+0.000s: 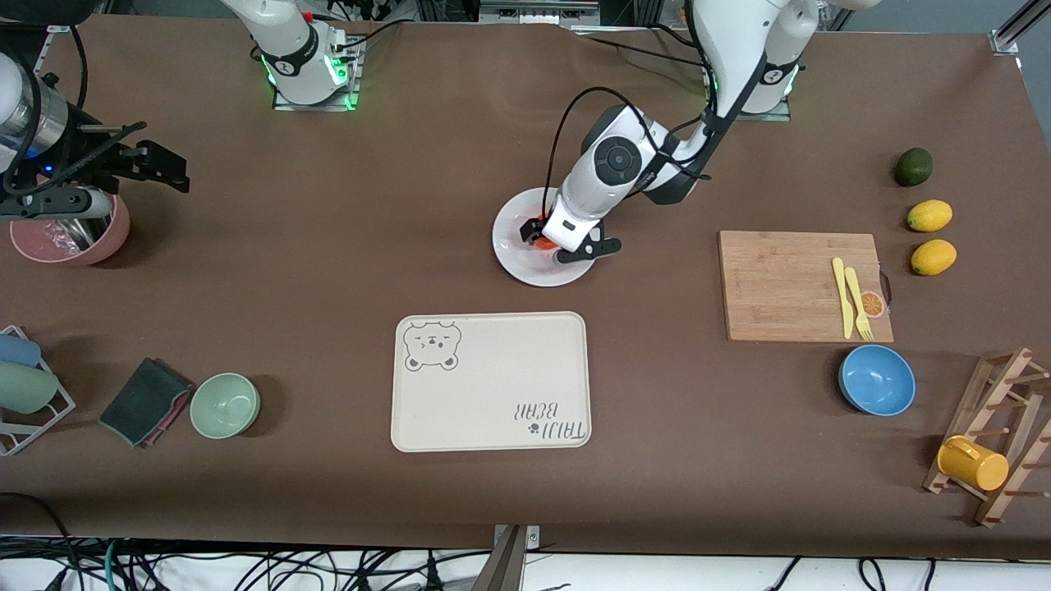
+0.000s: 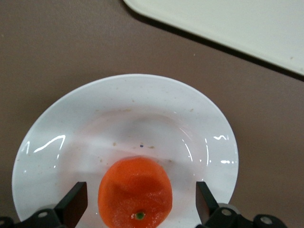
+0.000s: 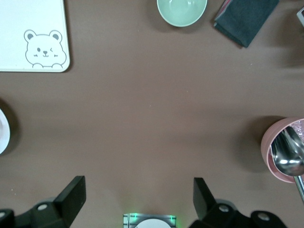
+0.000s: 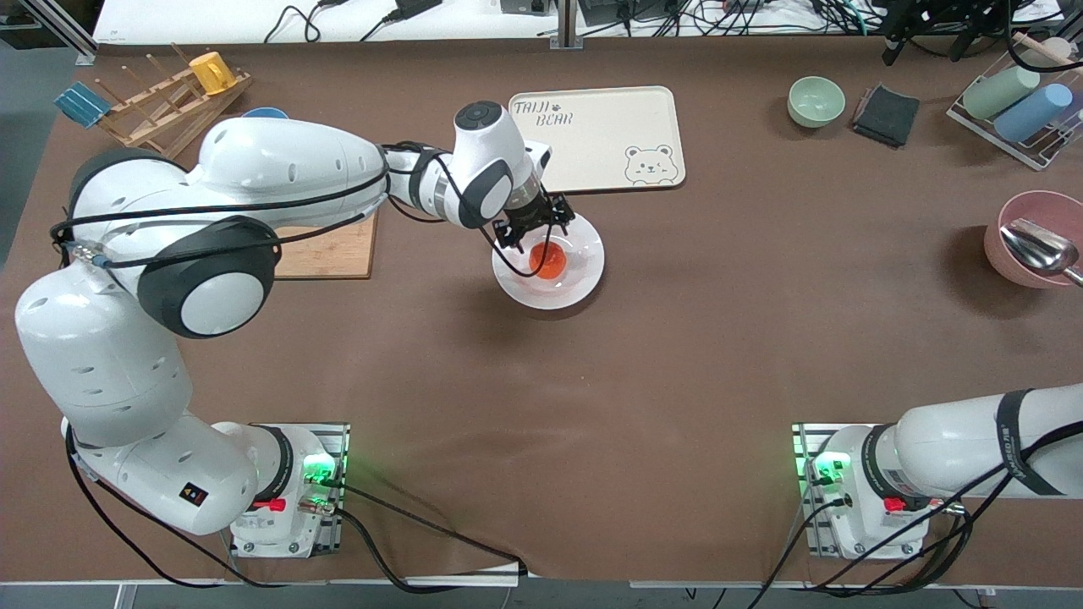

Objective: Place orange and plate with both arms
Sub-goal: 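Release the orange and raise the left gripper while the right gripper reaches out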

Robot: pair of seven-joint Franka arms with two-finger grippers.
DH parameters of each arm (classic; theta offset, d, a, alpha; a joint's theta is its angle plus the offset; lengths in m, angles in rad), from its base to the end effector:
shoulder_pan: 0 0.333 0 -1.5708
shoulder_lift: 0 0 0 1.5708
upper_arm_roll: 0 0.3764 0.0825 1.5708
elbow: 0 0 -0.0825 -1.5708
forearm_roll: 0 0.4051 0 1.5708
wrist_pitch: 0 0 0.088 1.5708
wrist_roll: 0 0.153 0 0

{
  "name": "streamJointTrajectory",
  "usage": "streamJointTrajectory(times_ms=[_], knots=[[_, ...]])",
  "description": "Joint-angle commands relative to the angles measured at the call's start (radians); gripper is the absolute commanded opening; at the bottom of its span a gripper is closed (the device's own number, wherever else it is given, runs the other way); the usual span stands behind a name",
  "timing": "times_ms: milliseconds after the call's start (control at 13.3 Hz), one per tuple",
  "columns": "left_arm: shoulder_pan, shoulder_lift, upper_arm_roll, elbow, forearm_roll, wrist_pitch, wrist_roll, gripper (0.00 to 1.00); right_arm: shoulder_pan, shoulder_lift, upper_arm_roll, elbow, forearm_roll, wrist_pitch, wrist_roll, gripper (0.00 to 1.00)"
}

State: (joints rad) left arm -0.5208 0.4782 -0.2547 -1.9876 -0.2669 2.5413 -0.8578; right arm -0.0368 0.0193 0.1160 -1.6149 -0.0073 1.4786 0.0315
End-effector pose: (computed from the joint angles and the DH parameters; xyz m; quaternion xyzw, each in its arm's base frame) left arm 0.4770 -0.4641 0.2291 0.9764 0.1626 -0.0726 0.1225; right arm 0.5608 0.0427 0.5997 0.9967 0.0238 -0.0774 0.0068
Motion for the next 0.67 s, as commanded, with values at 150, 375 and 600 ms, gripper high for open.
streamJointTrajectory(times_ms=[150, 375, 600], knots=[[0.131, -0.252, 0.009, -0.086, -0.012, -0.134, 0.003, 1.00, -0.008, 0.042, 0.057, 0.000, 0.164, -0.112, -0.004, 1.00], [0.214, -0.354, 0.006, -0.114, -0.014, -0.141, 0.011, 1.00, -0.009, 0.144, 0.059, 0.000, 0.265, -0.113, -0.008, 1.00], [0.336, -0.486, 0.008, -0.139, -0.012, -0.144, 0.014, 1.00, -0.003, 0.313, 0.062, -0.014, 0.479, -0.097, -0.105, 1.00]])
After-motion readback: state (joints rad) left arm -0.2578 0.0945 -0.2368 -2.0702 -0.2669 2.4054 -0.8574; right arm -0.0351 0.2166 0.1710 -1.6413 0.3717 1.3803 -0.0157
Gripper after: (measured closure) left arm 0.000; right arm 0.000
